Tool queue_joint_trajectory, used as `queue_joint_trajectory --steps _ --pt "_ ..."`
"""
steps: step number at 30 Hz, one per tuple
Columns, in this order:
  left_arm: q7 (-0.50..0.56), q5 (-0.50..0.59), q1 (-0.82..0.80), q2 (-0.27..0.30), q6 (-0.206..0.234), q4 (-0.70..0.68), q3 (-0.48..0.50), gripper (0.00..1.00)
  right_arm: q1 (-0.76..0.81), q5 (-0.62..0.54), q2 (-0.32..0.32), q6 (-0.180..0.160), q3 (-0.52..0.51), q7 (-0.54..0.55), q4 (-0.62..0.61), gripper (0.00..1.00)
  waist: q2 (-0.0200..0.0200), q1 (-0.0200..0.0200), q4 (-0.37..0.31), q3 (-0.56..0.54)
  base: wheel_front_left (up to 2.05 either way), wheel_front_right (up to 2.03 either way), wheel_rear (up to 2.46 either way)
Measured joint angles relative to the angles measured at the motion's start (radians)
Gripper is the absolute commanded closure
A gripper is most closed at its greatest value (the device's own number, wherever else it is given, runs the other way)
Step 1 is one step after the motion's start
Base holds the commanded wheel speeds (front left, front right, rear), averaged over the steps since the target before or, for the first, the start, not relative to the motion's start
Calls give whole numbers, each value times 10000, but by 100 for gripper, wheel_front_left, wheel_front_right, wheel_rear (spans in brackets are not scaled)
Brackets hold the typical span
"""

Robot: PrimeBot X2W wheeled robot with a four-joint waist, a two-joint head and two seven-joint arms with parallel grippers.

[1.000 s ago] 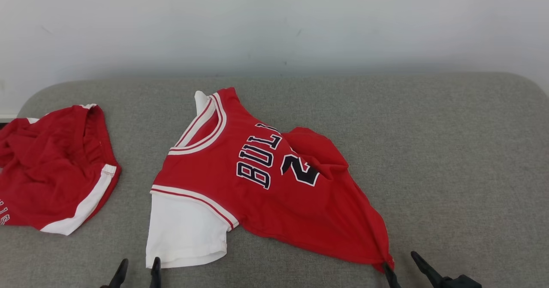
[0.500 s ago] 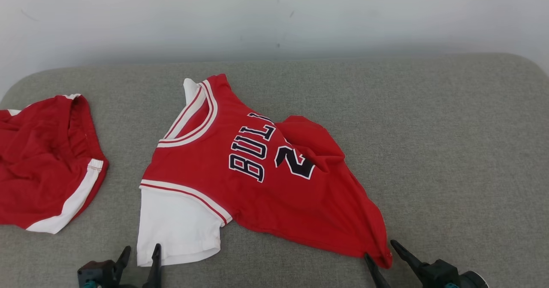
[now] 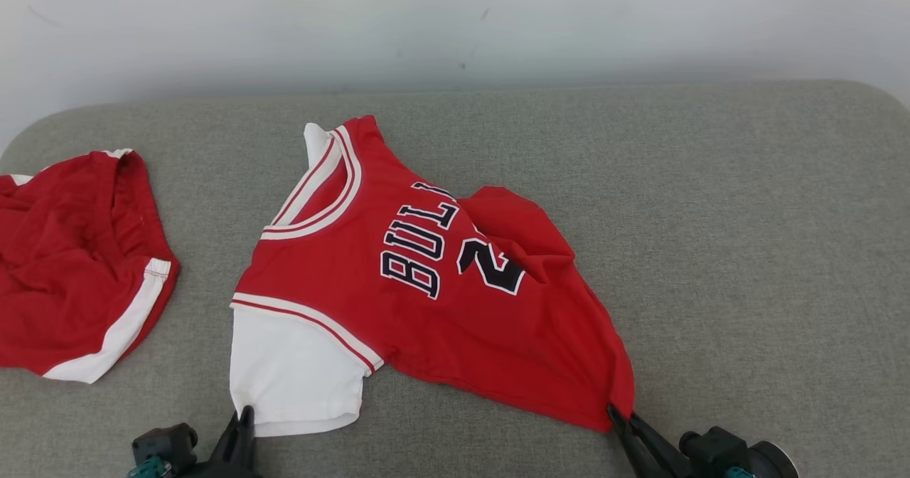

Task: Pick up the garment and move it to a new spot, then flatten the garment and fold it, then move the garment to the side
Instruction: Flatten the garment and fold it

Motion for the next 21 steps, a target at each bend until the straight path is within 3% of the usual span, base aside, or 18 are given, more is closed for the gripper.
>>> queue_joint_trajectory --steps 5,10,15,21 --pt "84 -1060 119 -247 4 -489 -19 100 244 380 -119 -2 -75 0 -627 100 0 0 83 -21 0 0 0" --pt "146 -1465 439 -238 0 -2148 -111 100 467 920 -232 0 35 0 -1668 100 1 1 98 -13 0 0 0" --pt "144 -1854 -110 416 0 -4052 -128 100 -372 1578 -412 0 -186 0 -2729 100 1 1 79 89 0 0 0" --pt "715 -2437 -2724 1595 0 -4757 -959 100 -2498 2663 -871 0 -96 -2 -2729 100 2 1 38 501 0 0 0"
